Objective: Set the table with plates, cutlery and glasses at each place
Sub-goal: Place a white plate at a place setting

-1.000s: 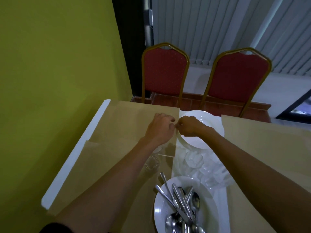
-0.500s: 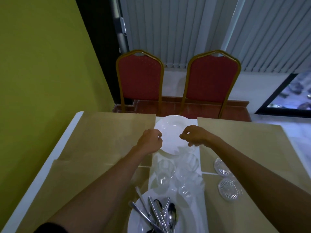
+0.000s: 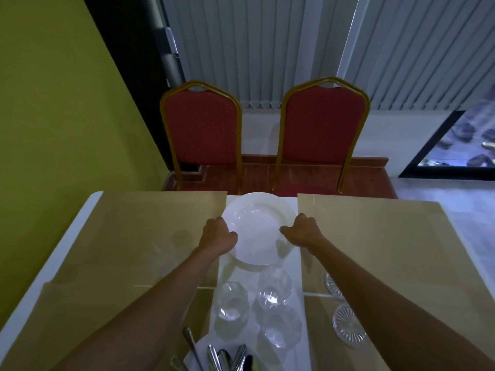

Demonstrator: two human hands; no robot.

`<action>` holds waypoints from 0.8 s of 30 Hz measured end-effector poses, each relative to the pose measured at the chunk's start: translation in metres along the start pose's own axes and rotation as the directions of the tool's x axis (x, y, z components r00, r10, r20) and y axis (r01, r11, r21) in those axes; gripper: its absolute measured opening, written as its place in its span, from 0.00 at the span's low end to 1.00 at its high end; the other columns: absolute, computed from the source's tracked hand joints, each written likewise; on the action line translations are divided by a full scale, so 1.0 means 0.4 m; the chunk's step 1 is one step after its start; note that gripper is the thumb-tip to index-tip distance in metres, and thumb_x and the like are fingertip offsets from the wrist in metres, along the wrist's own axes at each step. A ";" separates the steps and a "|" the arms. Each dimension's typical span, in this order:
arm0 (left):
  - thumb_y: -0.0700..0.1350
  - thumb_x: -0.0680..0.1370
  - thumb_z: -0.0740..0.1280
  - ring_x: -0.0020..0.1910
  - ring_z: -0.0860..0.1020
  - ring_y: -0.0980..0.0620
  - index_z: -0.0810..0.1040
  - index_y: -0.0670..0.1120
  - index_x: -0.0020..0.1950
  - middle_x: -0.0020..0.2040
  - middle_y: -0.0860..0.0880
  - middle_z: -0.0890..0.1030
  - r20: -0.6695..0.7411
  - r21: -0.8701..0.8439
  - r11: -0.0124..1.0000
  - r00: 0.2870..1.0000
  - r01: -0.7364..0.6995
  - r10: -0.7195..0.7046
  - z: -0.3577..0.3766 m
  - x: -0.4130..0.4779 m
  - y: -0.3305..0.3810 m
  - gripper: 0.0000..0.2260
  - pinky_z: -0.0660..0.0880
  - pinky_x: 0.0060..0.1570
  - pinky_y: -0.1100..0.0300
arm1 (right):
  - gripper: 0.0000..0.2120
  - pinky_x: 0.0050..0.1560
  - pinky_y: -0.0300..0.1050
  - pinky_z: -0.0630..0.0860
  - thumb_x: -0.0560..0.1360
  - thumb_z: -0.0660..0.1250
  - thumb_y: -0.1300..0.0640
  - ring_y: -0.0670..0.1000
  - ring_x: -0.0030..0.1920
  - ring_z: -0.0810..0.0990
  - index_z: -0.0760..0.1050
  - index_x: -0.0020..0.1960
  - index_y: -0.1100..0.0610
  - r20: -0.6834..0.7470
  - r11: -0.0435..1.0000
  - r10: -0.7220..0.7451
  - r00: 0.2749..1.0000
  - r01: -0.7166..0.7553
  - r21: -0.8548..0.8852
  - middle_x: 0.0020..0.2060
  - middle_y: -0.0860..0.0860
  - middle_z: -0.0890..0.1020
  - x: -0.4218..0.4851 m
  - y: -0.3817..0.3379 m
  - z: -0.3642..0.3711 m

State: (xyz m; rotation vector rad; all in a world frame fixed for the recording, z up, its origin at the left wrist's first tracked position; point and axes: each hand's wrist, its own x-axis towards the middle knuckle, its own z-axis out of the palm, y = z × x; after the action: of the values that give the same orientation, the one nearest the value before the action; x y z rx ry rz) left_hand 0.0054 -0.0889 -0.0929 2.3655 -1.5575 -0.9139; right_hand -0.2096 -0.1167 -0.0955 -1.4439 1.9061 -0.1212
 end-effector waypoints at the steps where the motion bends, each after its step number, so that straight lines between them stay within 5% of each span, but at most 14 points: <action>1: 0.44 0.75 0.66 0.63 0.73 0.40 0.71 0.40 0.66 0.65 0.40 0.71 -0.011 0.008 1.000 1.000 0.029 -0.028 0.005 0.005 0.005 0.21 0.76 0.60 0.49 | 0.30 0.65 0.56 0.74 0.75 0.68 0.46 0.60 0.64 0.73 0.66 0.69 0.63 -0.010 1.000 0.009 1.000 -0.009 -0.001 0.64 0.60 0.72 0.008 0.007 0.007; 11: 0.42 0.77 0.63 0.61 0.76 0.38 0.73 0.38 0.66 0.66 0.38 0.73 -0.037 -0.135 0.968 0.975 0.211 -0.218 0.028 0.065 0.031 0.18 0.76 0.54 0.51 | 0.24 0.57 0.55 0.79 0.69 0.69 0.63 0.61 0.57 0.78 0.68 0.63 0.65 -0.126 0.974 0.133 0.983 -0.105 0.202 0.57 0.60 0.76 0.067 0.056 0.044; 17: 0.44 0.77 0.63 0.62 0.73 0.39 0.74 0.40 0.65 0.66 0.38 0.71 -0.033 -0.181 0.919 0.932 0.350 -0.361 0.036 0.068 0.049 0.18 0.74 0.49 0.54 | 0.08 0.39 0.46 0.80 0.68 0.72 0.61 0.55 0.40 0.80 0.74 0.43 0.61 -0.058 0.934 0.190 0.980 -0.162 0.317 0.38 0.55 0.79 0.072 0.055 0.028; 20: 0.48 0.77 0.63 0.61 0.73 0.40 0.76 0.40 0.64 0.65 0.38 0.71 -0.030 -0.253 0.879 0.905 0.403 -0.424 0.029 0.067 0.065 0.18 0.76 0.57 0.52 | 0.10 0.34 0.43 0.75 0.68 0.75 0.59 0.54 0.38 0.80 0.75 0.44 0.62 -0.040 0.935 0.175 0.984 -0.154 0.320 0.36 0.54 0.78 0.075 0.047 0.009; 24: 0.49 0.77 0.64 0.62 0.71 0.41 0.75 0.40 0.64 0.66 0.38 0.69 -0.060 -0.327 0.866 0.906 0.379 -0.419 -0.023 0.064 0.097 0.19 0.74 0.55 0.51 | 0.13 0.35 0.46 0.82 0.68 0.75 0.59 0.55 0.38 0.82 0.77 0.49 0.64 -0.047 0.944 0.139 0.989 -0.118 0.309 0.40 0.57 0.81 0.070 0.007 -0.029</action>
State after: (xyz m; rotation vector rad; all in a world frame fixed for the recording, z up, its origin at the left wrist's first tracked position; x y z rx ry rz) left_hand -0.0127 -0.1304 -0.0785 2.4906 -0.8100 -0.9702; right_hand -0.2216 -0.1439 -0.1021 -1.1177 1.9310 -0.3913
